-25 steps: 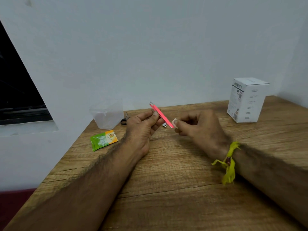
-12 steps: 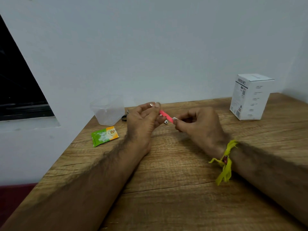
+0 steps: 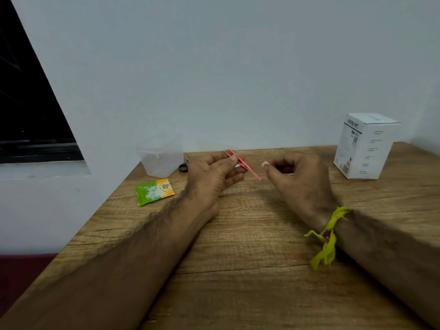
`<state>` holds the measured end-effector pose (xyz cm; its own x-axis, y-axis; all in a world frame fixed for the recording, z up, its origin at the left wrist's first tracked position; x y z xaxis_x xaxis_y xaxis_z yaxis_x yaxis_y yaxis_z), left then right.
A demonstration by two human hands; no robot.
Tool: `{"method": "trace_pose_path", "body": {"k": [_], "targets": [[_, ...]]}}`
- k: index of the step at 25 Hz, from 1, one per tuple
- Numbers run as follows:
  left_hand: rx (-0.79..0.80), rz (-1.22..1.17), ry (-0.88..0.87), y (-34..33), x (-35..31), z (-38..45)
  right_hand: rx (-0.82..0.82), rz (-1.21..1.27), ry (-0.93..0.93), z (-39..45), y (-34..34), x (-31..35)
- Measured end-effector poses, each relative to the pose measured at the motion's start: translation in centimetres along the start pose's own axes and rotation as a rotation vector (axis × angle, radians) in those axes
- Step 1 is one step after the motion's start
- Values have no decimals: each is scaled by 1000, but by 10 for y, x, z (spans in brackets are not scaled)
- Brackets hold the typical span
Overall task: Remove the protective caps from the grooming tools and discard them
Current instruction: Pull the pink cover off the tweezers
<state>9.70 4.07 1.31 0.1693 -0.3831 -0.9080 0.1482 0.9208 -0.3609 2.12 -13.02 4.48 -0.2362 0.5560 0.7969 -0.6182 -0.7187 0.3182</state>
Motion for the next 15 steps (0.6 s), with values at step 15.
{"method": "trace_pose_path", "body": {"k": [15], "targets": [[-41,-68,45,7,1,4,228,-237,370,-20,-22,25]]}}
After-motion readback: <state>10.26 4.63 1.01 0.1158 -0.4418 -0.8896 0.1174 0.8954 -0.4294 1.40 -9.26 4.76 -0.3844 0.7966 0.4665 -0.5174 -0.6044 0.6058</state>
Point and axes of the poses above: each hand's wrist, its own z-axis towards the middle knuckle, its own y-axis out of the back of the hand, x = y × z, the point moved 7 cm from there along z, towards the middle knuckle, and after that the axes turned 7 degrees about -y, right-handed, at the moved point
